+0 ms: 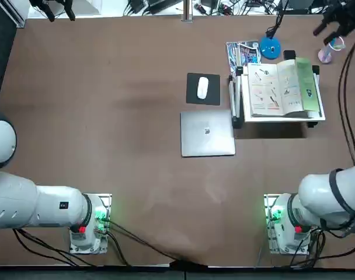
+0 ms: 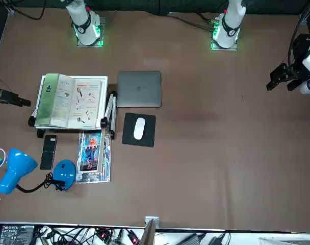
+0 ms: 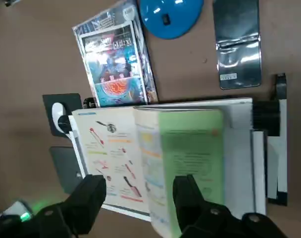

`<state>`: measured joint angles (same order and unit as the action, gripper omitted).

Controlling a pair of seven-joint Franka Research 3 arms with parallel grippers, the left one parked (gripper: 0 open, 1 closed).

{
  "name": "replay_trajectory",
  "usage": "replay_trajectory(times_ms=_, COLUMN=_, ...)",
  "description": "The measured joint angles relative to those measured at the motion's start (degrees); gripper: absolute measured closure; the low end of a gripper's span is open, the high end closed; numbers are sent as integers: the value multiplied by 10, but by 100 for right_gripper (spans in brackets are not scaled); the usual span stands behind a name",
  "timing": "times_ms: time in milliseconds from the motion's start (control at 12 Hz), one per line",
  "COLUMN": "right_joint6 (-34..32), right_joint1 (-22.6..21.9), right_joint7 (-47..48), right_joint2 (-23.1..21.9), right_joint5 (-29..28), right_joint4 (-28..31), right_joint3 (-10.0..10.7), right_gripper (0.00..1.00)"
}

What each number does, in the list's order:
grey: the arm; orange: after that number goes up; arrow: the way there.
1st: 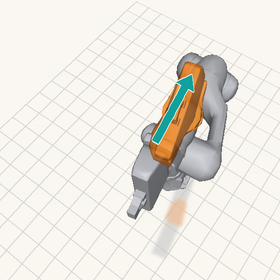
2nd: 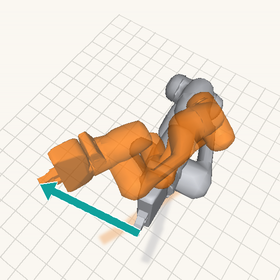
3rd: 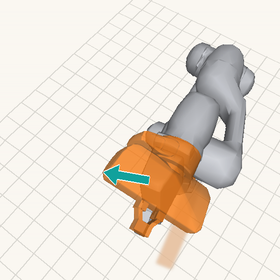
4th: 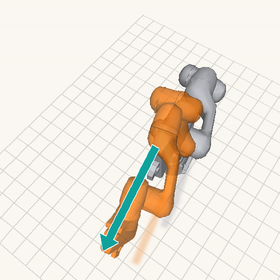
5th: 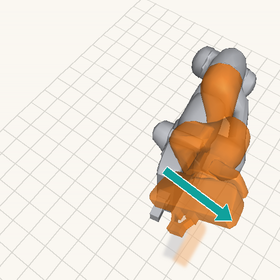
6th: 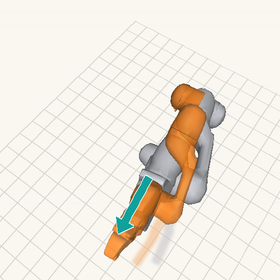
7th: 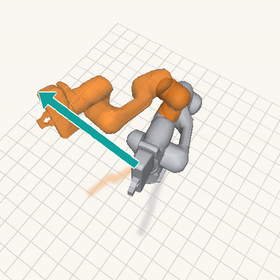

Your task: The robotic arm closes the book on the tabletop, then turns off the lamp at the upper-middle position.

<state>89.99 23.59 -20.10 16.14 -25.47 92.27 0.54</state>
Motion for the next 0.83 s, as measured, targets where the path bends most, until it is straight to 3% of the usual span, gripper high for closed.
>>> replay_trajectory(times_ms=417, right_joint6=-13, right_joint1=68, right_joint7=-100, right_joint2=66, right_joint5=-74, right_joint4=30, right_joint3=1, right_gripper=15)
replay_trajectory(times_ms=833, right_joint6=-17, right_joint1=81, right_joint7=-138, right_joint2=109, right_joint5=-114, right_joint4=39, right_joint3=0, right_gripper=17)
